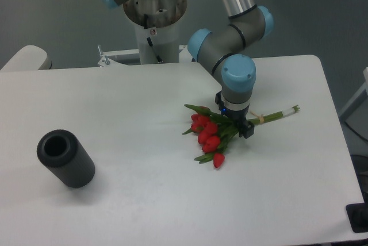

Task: Pick up the flowers from the table
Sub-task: 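Close the gripper around the tulip stems below the blooms, then lift the gripped red tulip bunch up off the table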

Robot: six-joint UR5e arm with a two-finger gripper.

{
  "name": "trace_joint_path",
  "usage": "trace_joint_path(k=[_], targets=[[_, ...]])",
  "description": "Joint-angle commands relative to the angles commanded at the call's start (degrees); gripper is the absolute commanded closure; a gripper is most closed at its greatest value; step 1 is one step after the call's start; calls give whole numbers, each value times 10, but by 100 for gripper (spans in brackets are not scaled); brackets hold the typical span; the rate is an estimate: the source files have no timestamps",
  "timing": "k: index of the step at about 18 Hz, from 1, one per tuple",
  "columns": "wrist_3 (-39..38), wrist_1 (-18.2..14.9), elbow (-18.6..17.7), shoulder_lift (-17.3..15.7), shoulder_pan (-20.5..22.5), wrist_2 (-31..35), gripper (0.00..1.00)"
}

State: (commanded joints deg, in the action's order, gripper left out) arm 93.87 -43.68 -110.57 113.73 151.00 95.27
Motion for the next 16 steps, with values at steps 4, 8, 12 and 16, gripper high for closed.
trace_joint_path(k=[4, 8, 12, 16], targets=[[0, 0, 2, 0, -4, 0, 47], [2, -1, 6, -3, -4, 0, 58], [1, -4, 21, -11, -4, 0, 62], [3, -11, 37, -25, -10, 2, 62]])
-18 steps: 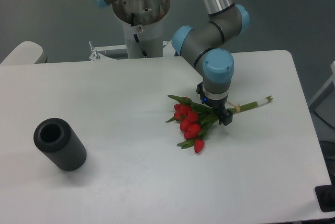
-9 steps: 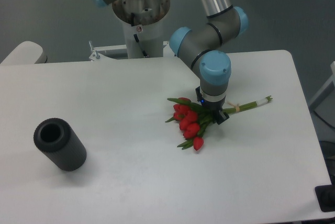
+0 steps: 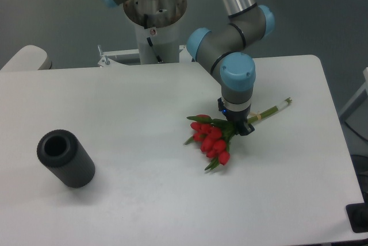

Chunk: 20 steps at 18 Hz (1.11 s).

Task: Pick up the flowers from the table
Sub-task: 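Lift the gripped red tulip bunch up off the table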

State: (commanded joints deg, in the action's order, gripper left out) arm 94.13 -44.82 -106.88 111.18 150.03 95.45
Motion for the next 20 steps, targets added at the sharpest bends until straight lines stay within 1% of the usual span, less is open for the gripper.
trace_joint_path(k=[4, 6, 8, 9, 12, 15, 20], targets=[[-2, -10, 27, -13, -31, -8, 62], [-3, -22, 45, -17, -40, -36, 62], [-4, -38, 57, -23, -35, -87, 64], [-5, -39, 59, -26, -33, -111, 65], [-9, -44, 58, -29, -23, -126, 76], [-12, -54, 66, -31, -20, -133, 76], [-47, -75, 92, -31, -15, -200, 76]])
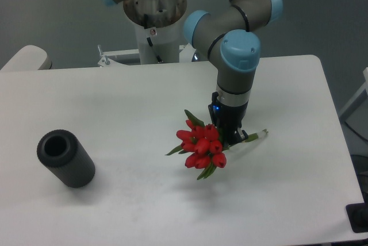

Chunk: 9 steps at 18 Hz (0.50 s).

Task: Pick up the flowers from the table
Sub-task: 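Lift the gripped red tulip bunch up off the table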

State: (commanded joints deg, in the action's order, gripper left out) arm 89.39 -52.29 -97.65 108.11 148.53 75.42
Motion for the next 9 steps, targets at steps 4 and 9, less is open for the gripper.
trace_joint_path(k=[4, 9], targets=[[-43, -31, 32, 0, 4, -57, 76], [-123, -42, 71, 0, 5, -166, 76]])
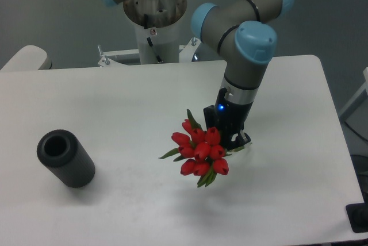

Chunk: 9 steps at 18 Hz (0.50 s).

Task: Pick up the flowers from the table
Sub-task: 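Lift the gripped red tulip bunch up off the table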

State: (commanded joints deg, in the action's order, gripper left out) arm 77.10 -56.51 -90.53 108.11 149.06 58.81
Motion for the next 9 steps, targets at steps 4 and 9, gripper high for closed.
trace_joint_path(k=[4, 9], targets=[[-15, 0, -1, -8, -6, -7, 76], [-21, -5, -8, -18, -9, -26, 76]])
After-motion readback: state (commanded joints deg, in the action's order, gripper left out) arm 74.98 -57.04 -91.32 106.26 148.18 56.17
